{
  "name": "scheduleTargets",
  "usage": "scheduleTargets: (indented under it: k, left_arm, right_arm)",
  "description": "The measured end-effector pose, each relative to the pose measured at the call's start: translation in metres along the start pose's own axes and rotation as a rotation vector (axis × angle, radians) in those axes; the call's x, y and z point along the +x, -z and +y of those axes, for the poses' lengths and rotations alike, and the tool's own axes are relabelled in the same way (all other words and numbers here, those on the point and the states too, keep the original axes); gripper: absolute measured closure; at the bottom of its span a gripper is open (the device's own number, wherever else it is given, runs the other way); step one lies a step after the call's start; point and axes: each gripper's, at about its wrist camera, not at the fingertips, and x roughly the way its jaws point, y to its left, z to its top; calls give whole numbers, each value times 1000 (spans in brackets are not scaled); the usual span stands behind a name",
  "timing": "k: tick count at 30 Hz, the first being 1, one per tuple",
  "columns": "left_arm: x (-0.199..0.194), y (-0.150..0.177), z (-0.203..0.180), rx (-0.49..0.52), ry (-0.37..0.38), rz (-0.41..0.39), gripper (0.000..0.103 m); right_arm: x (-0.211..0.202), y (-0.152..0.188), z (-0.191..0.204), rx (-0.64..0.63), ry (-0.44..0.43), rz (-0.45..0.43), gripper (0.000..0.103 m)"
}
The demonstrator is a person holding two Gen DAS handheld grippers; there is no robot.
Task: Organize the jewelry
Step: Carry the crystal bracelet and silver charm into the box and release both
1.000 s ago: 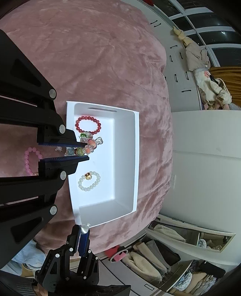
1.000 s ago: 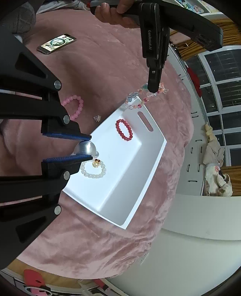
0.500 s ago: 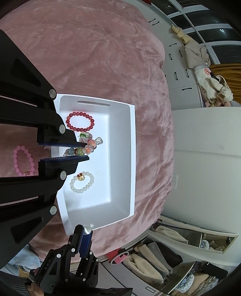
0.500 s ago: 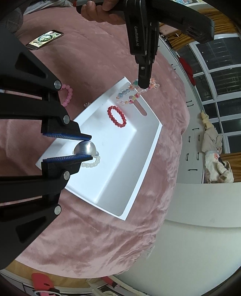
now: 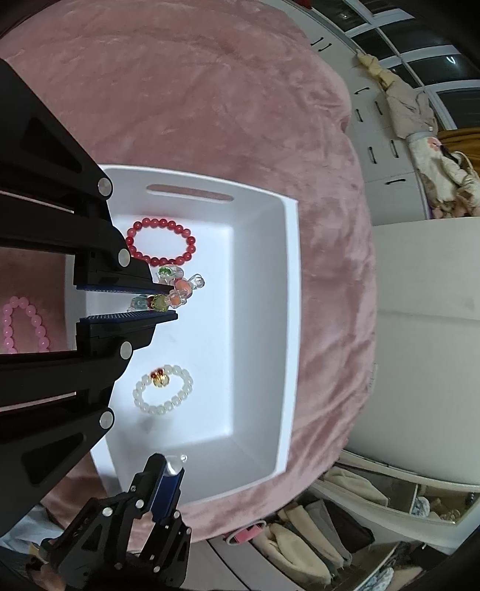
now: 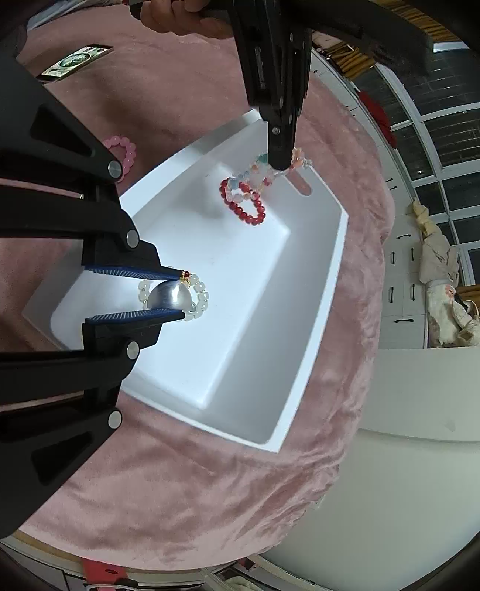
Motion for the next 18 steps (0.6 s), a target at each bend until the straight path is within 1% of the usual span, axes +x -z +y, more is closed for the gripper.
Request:
scheduleTargets:
  k: [3,7,11,15,16,17,18]
  left_arm:
    - [15,1,1,-10,-5,20,89]
    - [33,2,3,-27,-4,52,89]
    - [44,4,3,-36,-1,75,89]
    - [47,6,5,-42,-3,85,89]
    - [47,6,5,-41,-4,85,88]
    - [47,6,5,-41,-5,85,83]
    - [46,6,5,-39,-7,85,75]
  right_arm:
    - [8,1,-2,-1,17,17,87]
    - [13,-2,-5,19,22,4,87]
    - [16,-7,-10,44,18,-4,87]
    - [16,-9,-12,59,7,-12,86]
    - [16,-9,-12,60,12,-13,86]
    - [16,-9,-12,60,22,-16,85]
    - [15,-9,-11,56,36,-18,84]
